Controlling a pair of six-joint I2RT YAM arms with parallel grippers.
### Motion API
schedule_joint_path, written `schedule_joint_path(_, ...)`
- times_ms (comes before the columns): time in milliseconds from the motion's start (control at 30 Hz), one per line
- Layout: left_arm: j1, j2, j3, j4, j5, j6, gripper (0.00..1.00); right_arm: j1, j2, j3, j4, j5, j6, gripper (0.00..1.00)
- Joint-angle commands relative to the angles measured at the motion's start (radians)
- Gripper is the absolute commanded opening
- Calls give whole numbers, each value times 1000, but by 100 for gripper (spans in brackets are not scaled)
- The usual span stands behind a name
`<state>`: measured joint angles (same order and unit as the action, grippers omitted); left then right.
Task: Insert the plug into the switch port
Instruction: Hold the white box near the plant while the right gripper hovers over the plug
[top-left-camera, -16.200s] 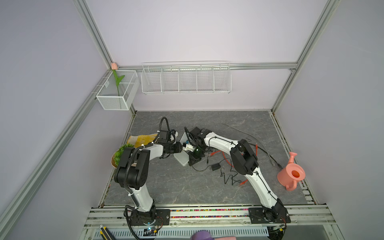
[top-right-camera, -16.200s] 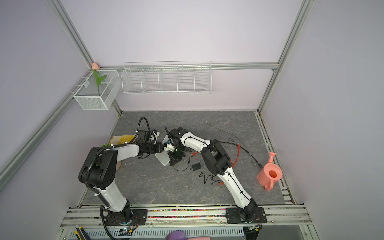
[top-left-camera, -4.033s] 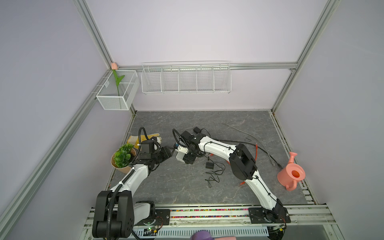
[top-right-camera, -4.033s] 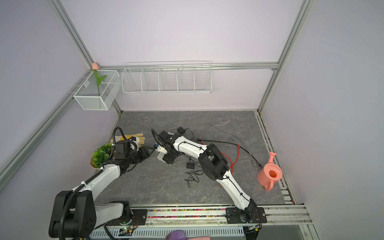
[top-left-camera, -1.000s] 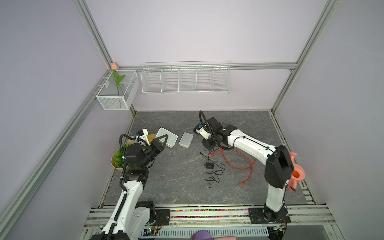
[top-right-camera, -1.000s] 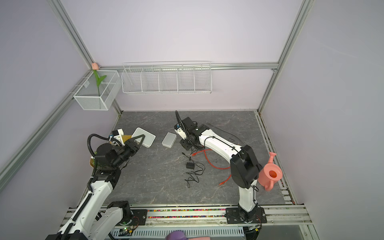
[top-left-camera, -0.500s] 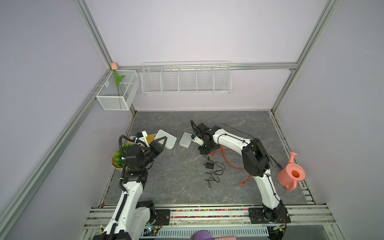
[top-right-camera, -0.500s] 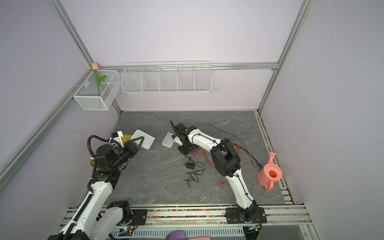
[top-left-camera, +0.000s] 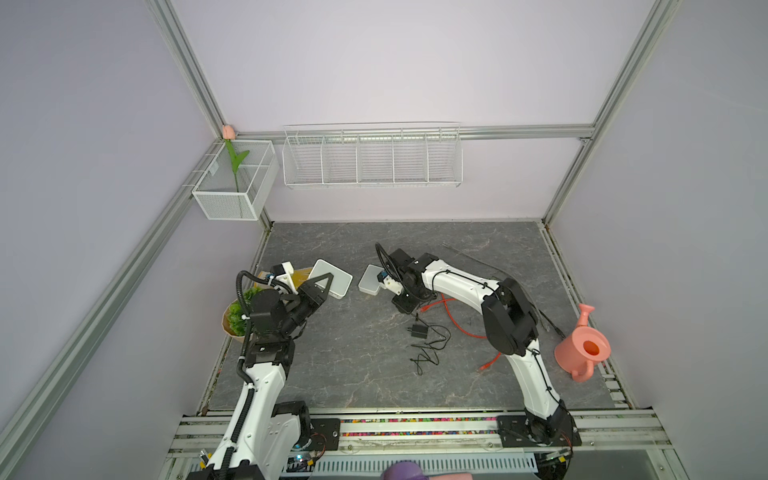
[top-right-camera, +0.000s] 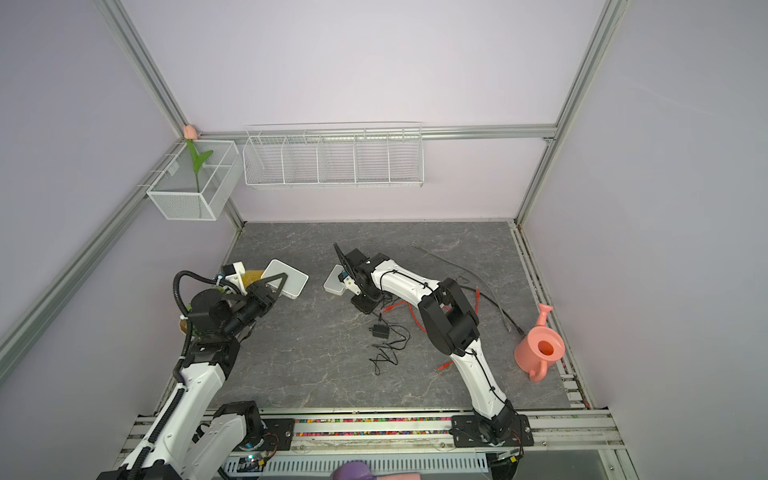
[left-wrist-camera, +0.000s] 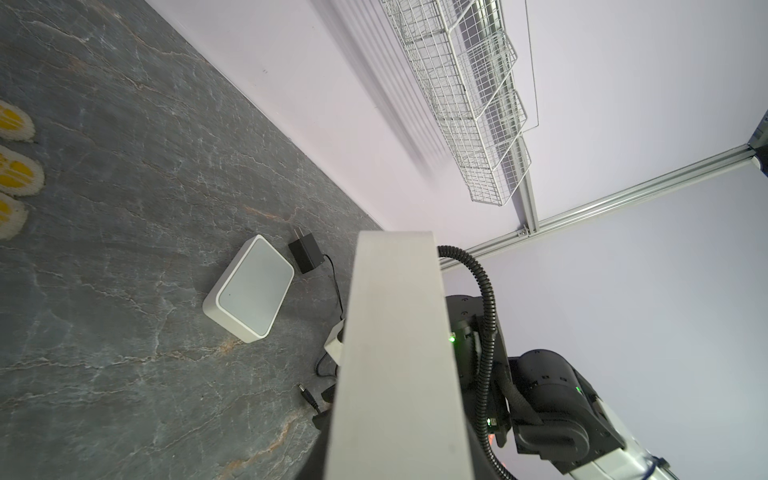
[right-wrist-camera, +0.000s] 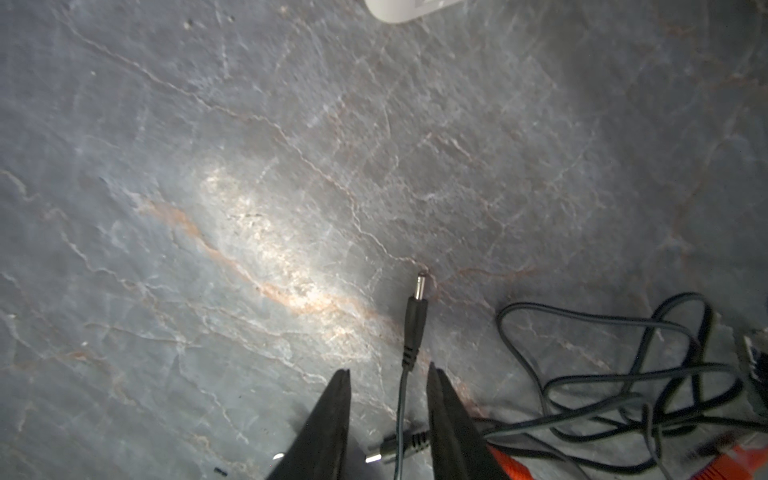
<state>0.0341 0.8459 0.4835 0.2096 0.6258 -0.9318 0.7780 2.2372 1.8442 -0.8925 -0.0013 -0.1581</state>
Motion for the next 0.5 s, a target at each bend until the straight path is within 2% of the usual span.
schedule_joint_path(0, 12, -23, -11, 14, 14, -7, 0, -1, 24, 16, -17, -10, -12, 35)
schedule_joint_path(467, 19, -31, -11, 10, 24, -9, 0, -12, 78, 53, -22, 0, -17, 34)
